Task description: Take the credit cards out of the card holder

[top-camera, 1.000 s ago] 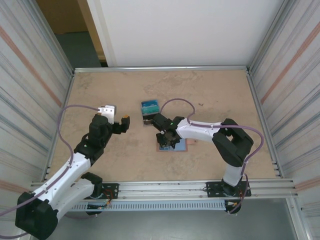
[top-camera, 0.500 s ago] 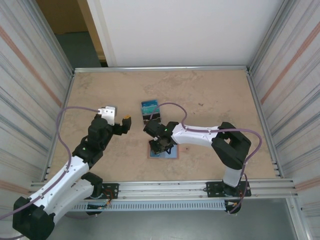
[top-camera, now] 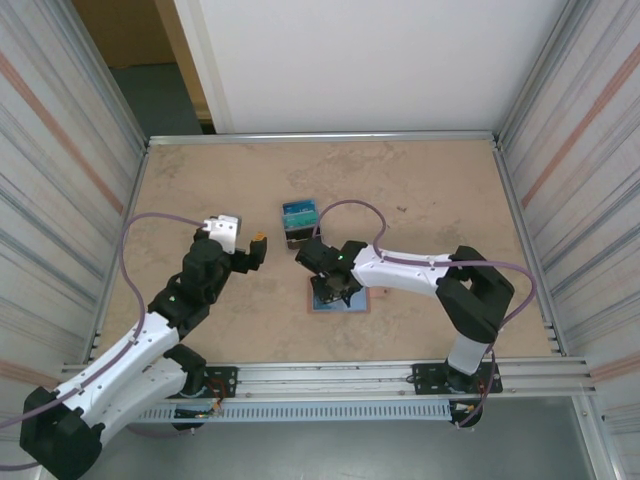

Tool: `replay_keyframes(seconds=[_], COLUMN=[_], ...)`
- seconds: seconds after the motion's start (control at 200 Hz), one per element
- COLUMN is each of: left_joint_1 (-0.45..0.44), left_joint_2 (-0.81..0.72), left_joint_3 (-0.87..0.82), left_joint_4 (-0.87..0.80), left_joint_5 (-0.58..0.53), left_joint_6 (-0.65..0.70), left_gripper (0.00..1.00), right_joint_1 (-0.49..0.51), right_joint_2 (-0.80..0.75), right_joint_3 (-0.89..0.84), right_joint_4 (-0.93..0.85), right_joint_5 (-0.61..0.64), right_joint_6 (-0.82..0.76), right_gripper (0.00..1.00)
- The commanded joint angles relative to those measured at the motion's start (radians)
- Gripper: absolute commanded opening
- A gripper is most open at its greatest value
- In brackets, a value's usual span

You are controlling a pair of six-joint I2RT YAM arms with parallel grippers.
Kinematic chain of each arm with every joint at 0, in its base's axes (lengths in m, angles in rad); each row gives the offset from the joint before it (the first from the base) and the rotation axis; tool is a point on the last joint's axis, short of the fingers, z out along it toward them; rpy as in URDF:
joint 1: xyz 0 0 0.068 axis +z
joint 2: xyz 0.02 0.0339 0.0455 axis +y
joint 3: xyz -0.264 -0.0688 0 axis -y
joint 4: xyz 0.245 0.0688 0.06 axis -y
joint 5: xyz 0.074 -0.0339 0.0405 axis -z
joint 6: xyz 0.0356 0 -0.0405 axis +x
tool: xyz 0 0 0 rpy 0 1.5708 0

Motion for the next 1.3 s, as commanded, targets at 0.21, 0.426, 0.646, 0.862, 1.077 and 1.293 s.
replay_keyframes(seconds=[0.21,0.426,0.646,0.862,1.077,1.293], left_joint_1=[-0.05,-0.148,-0.237,-0.279,-0.333,-0.355], left_joint_2=[0.027,0.068,0.096,0.114,0.16,0.221], left_joint_3=[0.041,0.047,0.04,0.015,0.012,0.023], left_joint_4=[0.007,-0.005,-0.023,-0.013,-0.006,0.018], left_joint_5=[-0.051,-0.091,-0.12,-0.119,-0.16,-0.181], left_joint_6=[0.05,0.107,0.105,0.065,0.051,0.046], left_gripper=[0.99,0.99,0.99,0.99,0.99,0.99], right_joint_1=[-0.051,-0.088,-0.139,-0.211,-0.264,-0.279], right_joint_2=[-0.098,-0.137,-0.143,-0.11,-0.075,-0.039], right_joint_3=[-0.094,-0.162,-0.193,-0.205,-0.192,-0.153], right_joint_4=[-0.052,-0.023,0.025,0.086,0.114,0.117], right_joint_5=[0.065,0.039,-0.007,-0.075,-0.124,-0.161], right_joint_6=[0.079,0.095,0.048,-0.02,-0.092,-0.158], right_gripper=[0.29,0.3,0.3,0.29,0.28,0.27])
